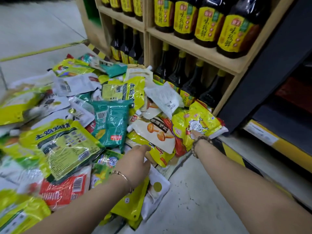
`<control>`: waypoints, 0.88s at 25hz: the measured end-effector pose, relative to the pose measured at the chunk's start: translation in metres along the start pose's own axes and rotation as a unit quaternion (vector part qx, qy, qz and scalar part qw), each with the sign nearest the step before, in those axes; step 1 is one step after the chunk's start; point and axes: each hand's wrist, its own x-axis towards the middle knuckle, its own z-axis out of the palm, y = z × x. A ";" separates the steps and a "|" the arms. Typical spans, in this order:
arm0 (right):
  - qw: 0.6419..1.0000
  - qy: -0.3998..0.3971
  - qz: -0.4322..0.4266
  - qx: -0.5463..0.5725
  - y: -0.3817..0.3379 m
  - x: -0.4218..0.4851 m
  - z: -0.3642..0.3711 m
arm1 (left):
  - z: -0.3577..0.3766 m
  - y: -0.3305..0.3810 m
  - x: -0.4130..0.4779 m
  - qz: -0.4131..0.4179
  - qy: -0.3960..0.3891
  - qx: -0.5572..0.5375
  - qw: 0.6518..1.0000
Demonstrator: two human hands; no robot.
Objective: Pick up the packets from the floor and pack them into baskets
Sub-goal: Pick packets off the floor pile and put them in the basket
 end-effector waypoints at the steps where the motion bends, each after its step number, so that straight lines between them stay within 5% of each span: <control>1: 1.000 0.006 -0.010 0.024 -0.001 0.004 0.001 | 0.001 -0.004 0.001 -0.009 0.008 -0.014 1.000; 5: 0.995 0.042 0.070 0.053 0.008 0.014 -0.008 | 0.010 -0.014 0.002 -0.049 0.026 -0.078 0.995; 9: 0.990 0.069 -0.025 0.120 0.017 0.027 -0.020 | 0.021 -0.012 -0.010 -0.060 0.006 -0.177 0.982; 14: 0.946 -0.127 -0.094 0.284 0.024 -0.002 -0.056 | 0.021 -0.006 -0.024 -0.128 0.007 -0.430 0.894; 22: 0.905 -0.384 -0.125 0.133 0.049 -0.116 -0.051 | 0.020 0.019 -0.041 -0.211 -0.124 -0.623 0.743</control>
